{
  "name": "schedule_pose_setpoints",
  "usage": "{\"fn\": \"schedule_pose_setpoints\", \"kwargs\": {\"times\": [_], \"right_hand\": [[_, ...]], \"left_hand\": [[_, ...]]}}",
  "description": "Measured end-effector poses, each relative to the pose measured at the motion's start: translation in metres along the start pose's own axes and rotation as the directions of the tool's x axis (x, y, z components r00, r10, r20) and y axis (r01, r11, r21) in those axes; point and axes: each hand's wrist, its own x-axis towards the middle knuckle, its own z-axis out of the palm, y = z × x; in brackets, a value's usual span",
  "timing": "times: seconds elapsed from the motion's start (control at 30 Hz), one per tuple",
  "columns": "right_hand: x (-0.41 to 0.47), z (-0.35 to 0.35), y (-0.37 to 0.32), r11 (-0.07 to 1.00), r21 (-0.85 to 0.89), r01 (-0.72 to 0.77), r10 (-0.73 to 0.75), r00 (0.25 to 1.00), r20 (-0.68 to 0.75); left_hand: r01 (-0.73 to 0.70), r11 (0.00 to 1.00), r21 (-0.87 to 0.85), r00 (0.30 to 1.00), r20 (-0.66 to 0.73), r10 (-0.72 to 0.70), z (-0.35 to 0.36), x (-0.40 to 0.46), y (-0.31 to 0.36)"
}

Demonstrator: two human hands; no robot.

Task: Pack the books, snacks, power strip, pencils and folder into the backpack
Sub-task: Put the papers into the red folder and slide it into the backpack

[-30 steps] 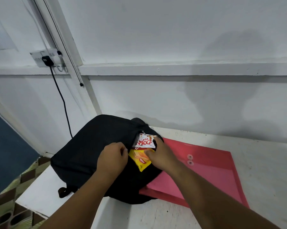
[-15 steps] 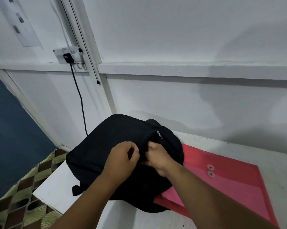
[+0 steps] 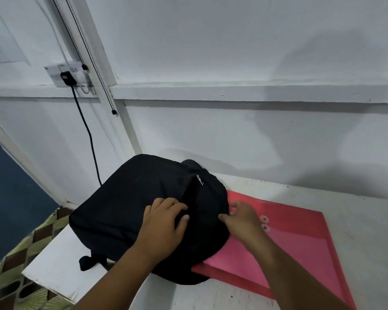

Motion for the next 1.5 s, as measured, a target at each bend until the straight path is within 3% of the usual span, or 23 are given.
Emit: {"fn": "schedule_pose_setpoints", "kwargs": {"times": [0.13, 0.23, 0.3, 0.37, 0.47, 0.53, 0.63, 0.67, 0.73, 0.8, 0.9, 0.97, 1.07, 1.13, 1.2, 1.27, 1.37, 1.43, 1.5], "right_hand": [[0.000, -0.002, -0.030, 0.896, 0.441, -0.051, -0.049, 0.976, 0.213], [-0.006, -0.006, -0.061, 0.809, 0.581, -0.085, -0.144, 0.930, 0.338], [-0.009, -0.007, -0.076, 0.766, 0.634, -0.112, -0.168, 0.916, 0.365], [-0.011, -0.012, -0.081, 0.725, 0.676, -0.128, -0.200, 0.901, 0.385], [-0.016, -0.025, -0.070, 0.767, 0.641, -0.029, -0.243, 0.912, 0.331], [-0.021, -0.035, -0.057, 0.817, 0.576, 0.025, -0.208, 0.945, 0.254], [-0.026, -0.051, -0.026, 0.906, 0.414, 0.094, -0.141, 0.987, 0.084], [-0.028, -0.059, -0.014, 0.940, 0.311, 0.137, -0.144, 0.990, 0.000], [-0.030, -0.077, 0.010, 0.983, 0.069, 0.172, -0.158, 0.972, -0.171], [-0.035, -0.098, 0.035, 0.986, -0.147, 0.084, -0.128, 0.938, -0.322], [-0.041, -0.127, 0.070, 0.910, -0.339, -0.239, 0.062, 0.887, -0.458], [-0.044, -0.143, 0.091, 0.871, -0.349, -0.347, 0.183, 0.886, -0.425], [-0.052, -0.157, 0.100, 0.913, -0.238, -0.331, 0.236, 0.905, -0.353], [-0.057, -0.159, 0.097, 0.936, -0.106, -0.335, 0.286, 0.902, -0.323], [-0.061, -0.158, 0.096, 0.936, -0.012, -0.351, 0.330, 0.892, -0.307], [-0.061, -0.156, 0.098, 0.952, 0.020, -0.304, 0.298, 0.915, -0.270], [-0.066, -0.148, 0.097, 0.966, 0.107, -0.234, 0.251, 0.948, -0.194], [-0.069, -0.142, 0.091, 0.971, 0.158, -0.178, 0.202, 0.967, -0.155], [-0.071, -0.138, 0.083, 0.975, 0.187, -0.124, 0.143, 0.985, -0.094]], "left_hand": [[-0.080, 0.996, -0.043, 0.997, 0.011, 0.081, -0.014, -0.008, 0.027], [-0.070, 0.982, -0.177, 0.990, 0.108, 0.090, -0.019, -0.012, 0.040], [-0.096, 0.961, -0.260, 0.995, -0.006, 0.098, -0.022, -0.011, 0.040], [-0.121, 0.975, -0.185, 0.979, -0.187, 0.086, -0.029, -0.004, 0.032], [-0.052, 0.997, 0.051, 0.968, -0.243, 0.063, -0.038, 0.005, 0.018], [-0.094, 0.961, 0.261, 0.973, -0.178, 0.144, -0.033, 0.002, 0.012], [-0.216, 0.883, 0.417, 0.967, -0.032, 0.252, -0.018, -0.004, 0.008], [-0.225, 0.856, 0.465, 0.973, 0.067, 0.220, -0.015, -0.004, 0.009], [-0.142, 0.824, 0.549, 0.976, 0.215, 0.025, -0.011, 0.000, 0.014], [-0.018, 0.807, 0.590, 0.951, 0.259, -0.168, -0.008, 0.004, 0.024], [-0.033, 0.717, 0.697, 0.920, 0.302, -0.251, -0.001, 0.005, 0.031], [-0.053, 0.677, 0.734, 0.945, 0.255, -0.203, 0.001, 0.005, 0.026], [-0.093, 0.686, 0.721, 0.969, 0.224, -0.103, -0.007, 0.015, 0.025], [-0.094, 0.753, 0.651, 0.973, 0.221, -0.069, -0.019, 0.028, 0.022], [-0.059, 0.879, 0.473, 0.981, 0.191, -0.037, -0.032, 0.038, 0.008], [-0.077, 0.950, 0.302, 0.979, 0.202, 0.015, -0.045, 0.040, -0.015], [-0.079, 0.981, 0.178, 0.981, 0.187, 0.045, -0.060, 0.041, -0.043], [-0.021, 0.979, 0.202, 0.985, 0.174, -0.014, -0.061, 0.039, -0.045], [-0.018, 0.932, 0.362, 0.990, 0.134, -0.032, -0.048, 0.030, -0.034]]}}
